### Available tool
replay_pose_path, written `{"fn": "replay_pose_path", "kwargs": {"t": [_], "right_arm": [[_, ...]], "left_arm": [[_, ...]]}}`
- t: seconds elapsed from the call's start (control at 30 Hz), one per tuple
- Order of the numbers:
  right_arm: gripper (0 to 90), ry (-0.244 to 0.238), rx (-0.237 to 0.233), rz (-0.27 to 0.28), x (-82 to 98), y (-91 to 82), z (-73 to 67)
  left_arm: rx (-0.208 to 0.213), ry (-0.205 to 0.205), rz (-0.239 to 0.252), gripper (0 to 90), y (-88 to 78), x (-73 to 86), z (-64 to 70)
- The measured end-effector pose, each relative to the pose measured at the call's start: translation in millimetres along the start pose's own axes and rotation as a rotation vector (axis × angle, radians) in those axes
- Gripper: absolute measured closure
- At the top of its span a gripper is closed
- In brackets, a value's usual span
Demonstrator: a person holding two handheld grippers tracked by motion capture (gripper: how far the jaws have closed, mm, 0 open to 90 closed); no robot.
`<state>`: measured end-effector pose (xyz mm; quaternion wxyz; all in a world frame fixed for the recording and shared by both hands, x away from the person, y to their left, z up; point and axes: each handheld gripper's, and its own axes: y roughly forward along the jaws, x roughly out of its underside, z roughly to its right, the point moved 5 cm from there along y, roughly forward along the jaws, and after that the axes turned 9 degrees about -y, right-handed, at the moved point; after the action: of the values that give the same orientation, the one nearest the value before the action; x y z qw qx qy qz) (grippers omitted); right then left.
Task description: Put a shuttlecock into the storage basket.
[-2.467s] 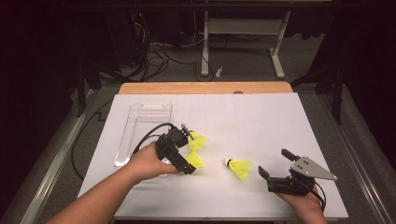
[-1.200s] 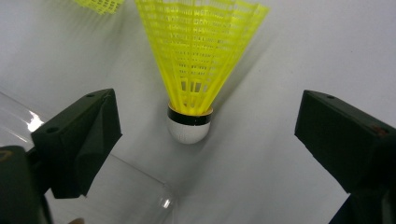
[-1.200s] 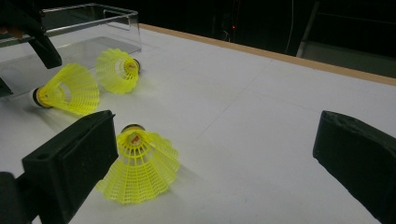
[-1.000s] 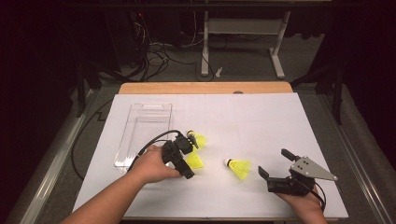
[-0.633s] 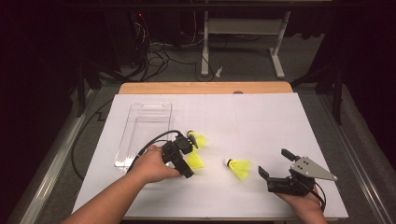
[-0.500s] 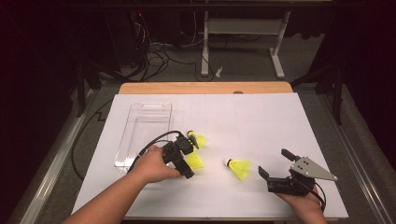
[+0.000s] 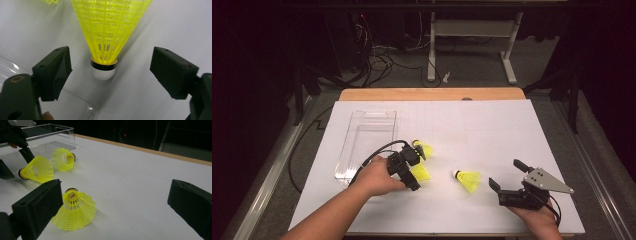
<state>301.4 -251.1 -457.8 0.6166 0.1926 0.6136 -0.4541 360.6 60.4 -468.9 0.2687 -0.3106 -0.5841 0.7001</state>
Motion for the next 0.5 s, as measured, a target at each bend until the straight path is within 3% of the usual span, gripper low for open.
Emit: {"fn": "replay_pose_path", "kwargs": {"t": [0.3, 0.5], "right_arm": [[0.2, 0.002, 0.001, 0.004, -0.2, -0.5, 0.7], [0.2, 0.002, 0.000, 0.001, -0.1, 0.1, 0.6]], "left_arm": [[0.011, 0.001, 0.002, 21.1, -2.3, -1.9, -0.4], [-0.027, 0.006, 0.002, 25.0, -6.4, -6.2, -1.0]]}}
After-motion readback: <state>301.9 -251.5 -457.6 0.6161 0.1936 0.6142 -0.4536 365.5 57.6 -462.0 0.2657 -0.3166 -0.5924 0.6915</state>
